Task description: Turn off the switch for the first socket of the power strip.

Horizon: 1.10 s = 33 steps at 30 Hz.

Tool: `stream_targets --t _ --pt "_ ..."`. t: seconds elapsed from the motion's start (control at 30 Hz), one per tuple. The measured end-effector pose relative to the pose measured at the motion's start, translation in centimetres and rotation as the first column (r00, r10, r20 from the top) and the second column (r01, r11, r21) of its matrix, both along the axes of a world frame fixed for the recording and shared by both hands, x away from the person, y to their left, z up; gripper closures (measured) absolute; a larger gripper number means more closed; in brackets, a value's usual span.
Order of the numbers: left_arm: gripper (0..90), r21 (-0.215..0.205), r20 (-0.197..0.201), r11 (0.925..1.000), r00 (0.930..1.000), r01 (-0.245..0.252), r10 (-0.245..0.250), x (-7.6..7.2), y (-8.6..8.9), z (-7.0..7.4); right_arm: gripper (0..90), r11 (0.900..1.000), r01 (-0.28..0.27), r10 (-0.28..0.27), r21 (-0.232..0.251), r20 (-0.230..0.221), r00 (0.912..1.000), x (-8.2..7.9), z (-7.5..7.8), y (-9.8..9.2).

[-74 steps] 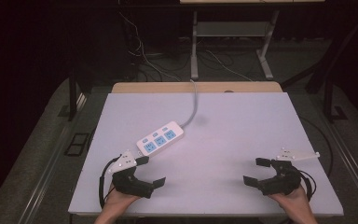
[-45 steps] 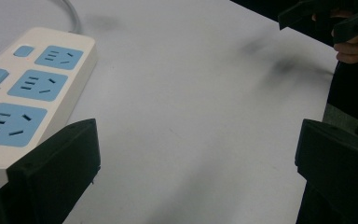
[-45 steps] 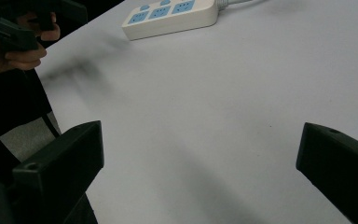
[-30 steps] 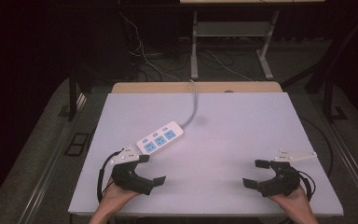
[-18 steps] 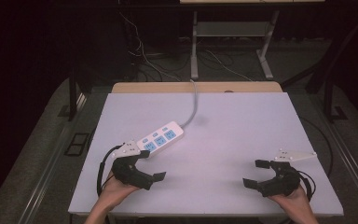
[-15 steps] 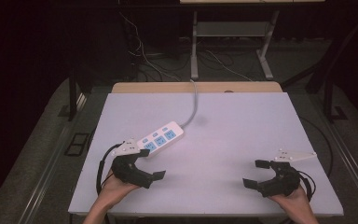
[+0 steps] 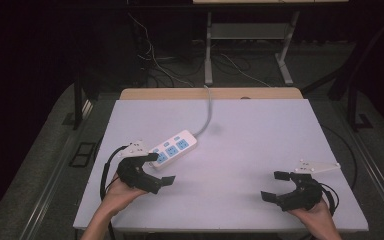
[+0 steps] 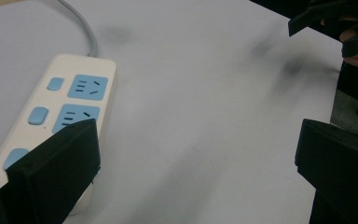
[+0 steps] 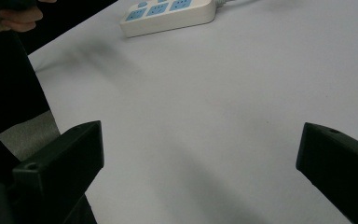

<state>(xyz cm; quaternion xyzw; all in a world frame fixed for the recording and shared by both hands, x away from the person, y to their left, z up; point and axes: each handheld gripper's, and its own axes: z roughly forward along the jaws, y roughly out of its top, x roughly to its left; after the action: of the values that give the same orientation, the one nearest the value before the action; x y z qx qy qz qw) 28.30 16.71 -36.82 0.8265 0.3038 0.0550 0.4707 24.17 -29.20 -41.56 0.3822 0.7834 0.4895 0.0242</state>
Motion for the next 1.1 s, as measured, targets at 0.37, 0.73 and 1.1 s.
stream_targets --t 0.37,0.73,1.1 --pt "0.0 0.012 0.001 0.9999 1.0 0.01 -0.01 1.3 0.2 0.9 0.5 1.0 -0.003 0.003 -0.002 -0.006 1.0 0.0 -0.1 0.0" --pt "0.0 0.051 -0.012 0.9986 0.9998 0.016 -0.016 2.7 -0.1 1.4 0.4 1.0 0.0 0.0 -0.009 0.001 1.0 0.0 -0.1 0.0" --pt "0.0 0.101 -0.017 0.9946 0.9996 0.022 -0.021 4.2 -0.2 2.1 0.4 1.0 0.001 -0.001 -0.014 0.0 1.0 0.0 -0.2 -0.1"
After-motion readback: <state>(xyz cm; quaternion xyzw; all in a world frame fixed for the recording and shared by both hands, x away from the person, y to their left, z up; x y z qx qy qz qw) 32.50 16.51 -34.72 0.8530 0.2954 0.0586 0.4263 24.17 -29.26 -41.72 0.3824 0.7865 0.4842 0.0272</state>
